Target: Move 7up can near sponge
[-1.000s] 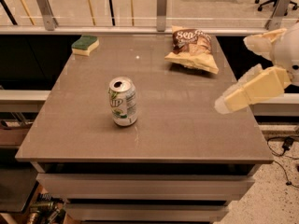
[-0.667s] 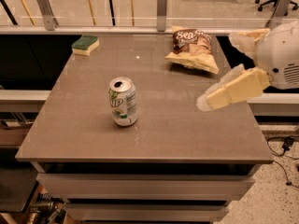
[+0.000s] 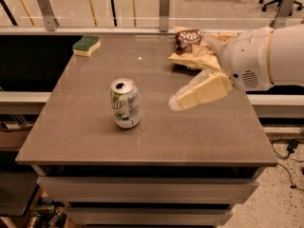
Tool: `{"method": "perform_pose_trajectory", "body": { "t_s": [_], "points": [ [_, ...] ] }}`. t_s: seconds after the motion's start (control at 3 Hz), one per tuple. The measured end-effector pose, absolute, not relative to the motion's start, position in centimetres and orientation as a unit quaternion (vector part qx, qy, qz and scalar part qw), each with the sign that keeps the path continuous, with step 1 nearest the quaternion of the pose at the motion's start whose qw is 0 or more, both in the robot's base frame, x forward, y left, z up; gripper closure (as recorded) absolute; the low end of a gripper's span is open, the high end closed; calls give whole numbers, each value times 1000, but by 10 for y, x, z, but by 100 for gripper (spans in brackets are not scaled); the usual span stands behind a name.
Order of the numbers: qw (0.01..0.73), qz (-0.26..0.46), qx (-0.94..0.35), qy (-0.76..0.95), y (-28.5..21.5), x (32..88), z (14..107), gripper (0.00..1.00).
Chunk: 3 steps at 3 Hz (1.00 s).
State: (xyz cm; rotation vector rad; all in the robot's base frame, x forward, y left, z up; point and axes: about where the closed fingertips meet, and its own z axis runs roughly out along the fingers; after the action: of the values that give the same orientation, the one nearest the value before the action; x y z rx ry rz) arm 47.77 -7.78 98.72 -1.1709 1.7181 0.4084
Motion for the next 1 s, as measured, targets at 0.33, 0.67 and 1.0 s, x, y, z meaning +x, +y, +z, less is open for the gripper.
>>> {"method": "perform_pose_trajectory", "body": {
  "t_s": [0.33,0.67,1.0],
  "points": [
    [495,180,-480,702,-81,479,994,0],
    [505,210,-470,693,-77,484,982,0],
    [517,250,-456,679,-59,487,961,0]
  ]
}}
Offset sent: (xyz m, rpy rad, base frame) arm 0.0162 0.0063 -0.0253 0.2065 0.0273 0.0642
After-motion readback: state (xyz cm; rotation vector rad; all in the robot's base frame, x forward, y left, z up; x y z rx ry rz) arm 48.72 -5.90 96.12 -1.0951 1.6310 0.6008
